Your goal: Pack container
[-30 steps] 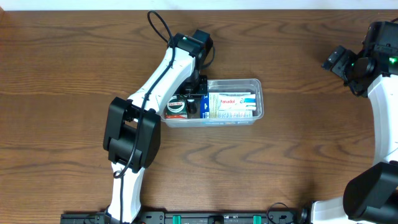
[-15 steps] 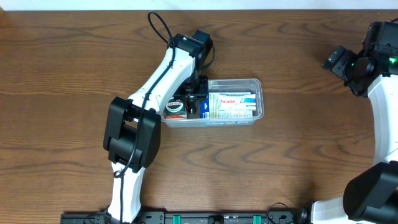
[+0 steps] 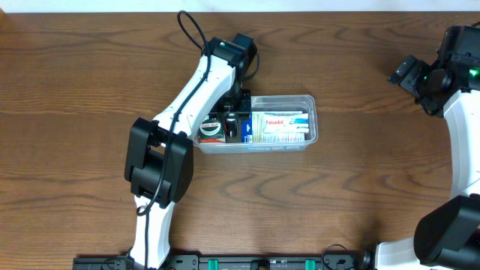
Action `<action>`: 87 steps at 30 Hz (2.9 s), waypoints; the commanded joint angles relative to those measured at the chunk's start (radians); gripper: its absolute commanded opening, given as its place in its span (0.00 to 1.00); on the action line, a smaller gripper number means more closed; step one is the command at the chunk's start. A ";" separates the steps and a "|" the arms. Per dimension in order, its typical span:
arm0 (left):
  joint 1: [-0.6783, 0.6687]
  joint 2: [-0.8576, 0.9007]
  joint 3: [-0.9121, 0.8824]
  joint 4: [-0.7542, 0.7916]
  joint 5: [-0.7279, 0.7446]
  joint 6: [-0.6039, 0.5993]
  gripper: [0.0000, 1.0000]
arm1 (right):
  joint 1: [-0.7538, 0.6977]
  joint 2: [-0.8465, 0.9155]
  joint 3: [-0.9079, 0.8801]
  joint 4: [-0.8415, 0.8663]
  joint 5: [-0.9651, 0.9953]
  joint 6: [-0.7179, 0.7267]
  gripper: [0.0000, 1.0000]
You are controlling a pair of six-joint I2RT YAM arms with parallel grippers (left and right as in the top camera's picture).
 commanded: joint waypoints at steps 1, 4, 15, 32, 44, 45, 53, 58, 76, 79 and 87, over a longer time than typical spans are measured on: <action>0.002 -0.074 0.023 -0.017 -0.002 -0.009 0.60 | -0.003 0.005 0.000 -0.001 0.004 0.011 0.99; 0.002 -0.132 0.023 -0.036 -0.002 -0.008 0.65 | -0.003 0.005 0.000 -0.001 0.004 0.011 0.99; 0.002 -0.393 0.023 -0.134 -0.017 0.015 0.98 | -0.003 0.005 0.000 -0.001 0.004 0.011 0.99; 0.002 -0.887 0.016 -0.250 -0.355 0.111 0.98 | -0.003 0.005 0.000 -0.001 0.004 0.011 0.99; 0.375 -1.301 -0.352 0.150 -0.225 0.312 0.98 | -0.003 0.005 0.000 -0.001 0.004 0.011 0.99; 0.406 -1.335 -0.412 0.213 -0.187 0.352 0.98 | -0.003 0.005 0.000 -0.001 0.004 0.011 0.99; 0.508 -1.593 -0.903 0.696 0.001 0.508 0.98 | -0.003 0.005 0.000 -0.001 0.004 0.011 0.99; 0.508 -1.733 -1.180 0.927 0.004 0.508 0.98 | -0.003 0.005 0.000 -0.002 0.004 0.011 0.99; 0.547 -2.171 -1.799 1.294 0.006 0.509 0.98 | -0.003 0.005 0.000 -0.001 0.004 0.011 0.99; 0.547 -2.172 -1.836 1.297 -0.006 0.509 0.98 | -0.003 0.005 0.000 -0.001 0.004 0.011 0.99; 0.549 -2.172 -1.904 1.225 -0.032 0.513 0.98 | -0.003 0.005 0.000 -0.002 0.004 0.011 0.99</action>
